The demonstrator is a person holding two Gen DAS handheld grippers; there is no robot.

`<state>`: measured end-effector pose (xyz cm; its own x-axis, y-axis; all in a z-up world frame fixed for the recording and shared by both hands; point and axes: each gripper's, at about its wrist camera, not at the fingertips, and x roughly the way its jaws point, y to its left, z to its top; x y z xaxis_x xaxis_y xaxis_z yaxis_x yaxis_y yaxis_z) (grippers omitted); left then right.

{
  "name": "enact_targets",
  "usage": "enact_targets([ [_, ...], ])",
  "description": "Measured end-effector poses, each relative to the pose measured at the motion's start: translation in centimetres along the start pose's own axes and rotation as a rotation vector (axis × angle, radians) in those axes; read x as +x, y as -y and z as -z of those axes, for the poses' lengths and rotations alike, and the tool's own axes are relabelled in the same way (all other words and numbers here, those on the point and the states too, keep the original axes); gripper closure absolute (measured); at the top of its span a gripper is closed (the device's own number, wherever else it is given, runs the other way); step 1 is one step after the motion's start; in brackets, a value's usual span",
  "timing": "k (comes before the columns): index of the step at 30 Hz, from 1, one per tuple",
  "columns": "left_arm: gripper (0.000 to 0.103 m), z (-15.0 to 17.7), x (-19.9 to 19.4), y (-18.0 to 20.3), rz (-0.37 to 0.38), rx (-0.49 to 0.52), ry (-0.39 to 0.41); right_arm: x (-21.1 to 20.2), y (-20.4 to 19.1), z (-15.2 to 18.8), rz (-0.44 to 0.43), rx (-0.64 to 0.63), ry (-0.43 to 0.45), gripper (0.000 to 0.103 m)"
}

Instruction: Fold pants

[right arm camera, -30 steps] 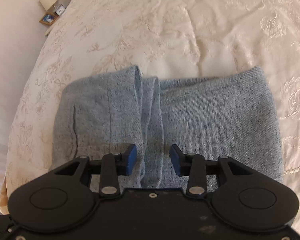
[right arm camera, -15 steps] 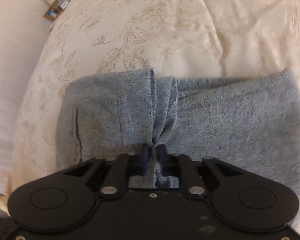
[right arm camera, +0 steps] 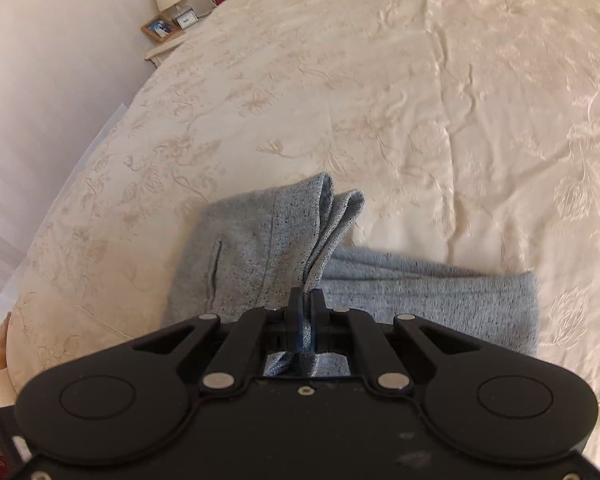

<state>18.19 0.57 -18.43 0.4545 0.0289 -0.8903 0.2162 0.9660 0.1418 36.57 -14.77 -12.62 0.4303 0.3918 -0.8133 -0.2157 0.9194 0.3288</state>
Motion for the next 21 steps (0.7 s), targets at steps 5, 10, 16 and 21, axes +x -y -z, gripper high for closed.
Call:
enact_targets([
  [5, 0.083, 1.3, 1.2, 0.3, -0.079, 0.029, -0.060, -3.0, -0.6, -0.8, 0.009, -0.021, 0.052, 0.099],
  [10, 0.083, 2.4, 0.9, 0.5, -0.094, 0.065, -0.046, -5.6, 1.9, -0.5, 0.096, 0.006, 0.060, 0.100],
  [16, 0.083, 3.4, 0.6, 1.0, -0.121, 0.129, -0.047, -3.0, 8.1, 3.2, 0.168, 0.158, -0.055, 0.100],
  [21, 0.083, 4.4, 0.1, 1.2, -0.129, 0.197, -0.072, -0.3, 10.3, 6.1, 0.218, 0.238, -0.100, 0.087],
])
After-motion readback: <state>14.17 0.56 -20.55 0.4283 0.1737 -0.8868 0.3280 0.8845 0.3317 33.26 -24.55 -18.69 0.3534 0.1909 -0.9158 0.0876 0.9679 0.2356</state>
